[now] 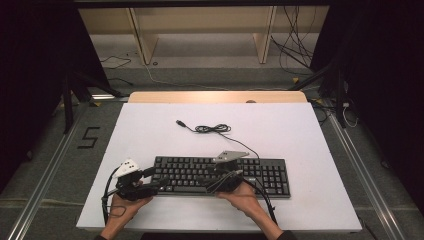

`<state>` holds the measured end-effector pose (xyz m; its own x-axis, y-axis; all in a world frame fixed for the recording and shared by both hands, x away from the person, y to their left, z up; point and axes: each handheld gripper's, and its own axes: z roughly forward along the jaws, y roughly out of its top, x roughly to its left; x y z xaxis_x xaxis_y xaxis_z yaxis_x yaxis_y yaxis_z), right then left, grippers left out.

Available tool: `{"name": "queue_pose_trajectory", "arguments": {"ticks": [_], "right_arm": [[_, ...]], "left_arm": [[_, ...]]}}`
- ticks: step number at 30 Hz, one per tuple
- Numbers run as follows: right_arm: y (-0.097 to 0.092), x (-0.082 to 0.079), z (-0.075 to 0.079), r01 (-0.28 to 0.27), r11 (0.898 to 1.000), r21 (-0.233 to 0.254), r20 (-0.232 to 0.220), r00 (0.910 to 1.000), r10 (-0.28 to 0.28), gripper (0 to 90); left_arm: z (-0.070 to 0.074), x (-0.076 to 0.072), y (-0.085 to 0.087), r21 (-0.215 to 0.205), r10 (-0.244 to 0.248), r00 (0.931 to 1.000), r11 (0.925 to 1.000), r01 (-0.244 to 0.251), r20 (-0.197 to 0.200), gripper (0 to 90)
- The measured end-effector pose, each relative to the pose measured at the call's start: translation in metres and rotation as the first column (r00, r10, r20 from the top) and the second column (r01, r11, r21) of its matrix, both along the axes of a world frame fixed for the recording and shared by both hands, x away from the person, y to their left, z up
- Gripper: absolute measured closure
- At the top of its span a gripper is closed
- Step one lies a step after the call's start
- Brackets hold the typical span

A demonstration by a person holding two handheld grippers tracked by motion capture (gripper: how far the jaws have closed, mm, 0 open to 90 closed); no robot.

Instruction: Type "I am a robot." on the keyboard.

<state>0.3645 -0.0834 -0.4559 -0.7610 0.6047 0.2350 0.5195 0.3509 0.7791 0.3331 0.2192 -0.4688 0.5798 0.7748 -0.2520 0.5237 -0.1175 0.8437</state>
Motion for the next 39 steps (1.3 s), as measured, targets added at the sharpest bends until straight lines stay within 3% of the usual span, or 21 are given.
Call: {"name": "queue_pose_trajectory", "arguments": {"ticks": [7,13,21,39], "right_arm": [[0.003,-0.005,-0.003,-0.023,1.000,-0.008,-0.007,0.9997,0.023,47.0],[0.004,-0.011,-0.004,-0.050,0.999,-0.012,-0.008,0.9987,0.050,62.0],[0.006,-0.015,-0.008,-0.065,0.997,-0.030,-0.011,0.9978,0.065,75.3],[0.009,-0.016,-0.017,-0.068,0.995,-0.077,-0.021,0.9975,0.067,89.5]], "left_arm": [[0.001,-0.001,-0.001,-0.013,-0.010,0.9999,0.9999,0.010,0.011,29.8],[0.001,-0.002,-0.002,-0.015,-0.014,0.9998,0.9998,0.014,0.014,28.7],[0.001,-0.002,-0.003,-0.016,-0.020,0.9997,0.9997,0.020,0.013,27.6],[0.000,-0.002,-0.003,-0.015,-0.023,0.9996,0.9996,0.023,0.015,27.0]]}}
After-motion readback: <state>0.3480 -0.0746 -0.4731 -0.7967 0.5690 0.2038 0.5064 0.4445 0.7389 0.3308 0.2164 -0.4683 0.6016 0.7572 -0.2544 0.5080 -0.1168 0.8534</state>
